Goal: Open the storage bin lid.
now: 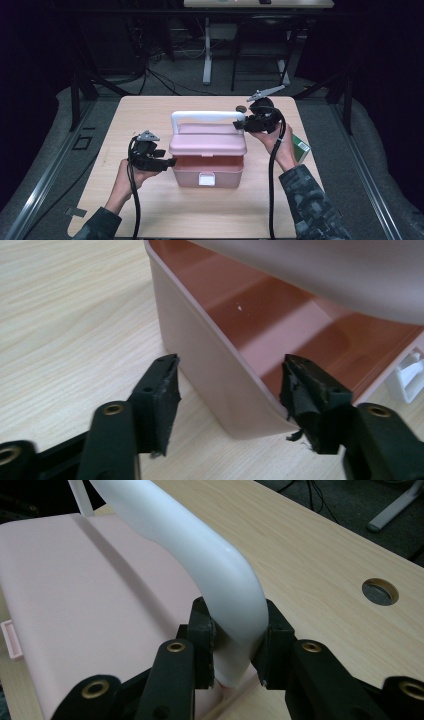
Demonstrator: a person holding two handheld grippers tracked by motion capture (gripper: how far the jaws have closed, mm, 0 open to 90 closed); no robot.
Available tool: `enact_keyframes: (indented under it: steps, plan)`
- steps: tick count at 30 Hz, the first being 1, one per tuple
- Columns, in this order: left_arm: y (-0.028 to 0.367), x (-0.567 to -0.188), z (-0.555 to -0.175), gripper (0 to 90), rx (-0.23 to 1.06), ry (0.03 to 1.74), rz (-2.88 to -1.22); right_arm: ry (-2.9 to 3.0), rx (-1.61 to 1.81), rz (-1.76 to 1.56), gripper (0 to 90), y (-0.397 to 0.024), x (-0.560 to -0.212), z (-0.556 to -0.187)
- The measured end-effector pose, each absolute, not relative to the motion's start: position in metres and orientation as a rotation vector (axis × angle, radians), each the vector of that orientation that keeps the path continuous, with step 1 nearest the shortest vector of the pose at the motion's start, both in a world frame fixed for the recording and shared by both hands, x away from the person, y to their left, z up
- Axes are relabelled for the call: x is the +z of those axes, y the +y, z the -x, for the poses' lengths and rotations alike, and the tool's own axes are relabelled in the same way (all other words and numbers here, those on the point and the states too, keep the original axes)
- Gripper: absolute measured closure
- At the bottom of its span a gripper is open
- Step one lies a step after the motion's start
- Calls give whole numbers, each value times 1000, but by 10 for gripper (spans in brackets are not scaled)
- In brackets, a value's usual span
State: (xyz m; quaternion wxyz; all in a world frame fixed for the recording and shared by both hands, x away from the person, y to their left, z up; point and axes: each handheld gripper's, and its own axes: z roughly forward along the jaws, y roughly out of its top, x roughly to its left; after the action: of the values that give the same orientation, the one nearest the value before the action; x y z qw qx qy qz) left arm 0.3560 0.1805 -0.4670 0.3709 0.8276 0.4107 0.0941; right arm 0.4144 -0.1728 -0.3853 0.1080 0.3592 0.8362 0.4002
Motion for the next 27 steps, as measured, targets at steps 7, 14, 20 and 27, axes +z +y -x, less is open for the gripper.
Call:
enact_keyframes:
  steps: [7, 14, 20, 27]
  plan:
    - [175, -470, -353, 561, 238, 1031, -2113, 2452, 1179, -1054, 725, -172, -386, -416]
    - [171, -472, -349, 626, 266, 1038, -2096, 2447, 1177, -1054, 724, -172, -386, -417]
    - [172, -474, -347, 631, 274, 1035, -2077, 2442, 1186, -1063, 722, -173, -385, -420]
    - [172, -475, -346, 631, 281, 1034, -2060, 2444, 1181, -1069, 717, -171, -381, -426]
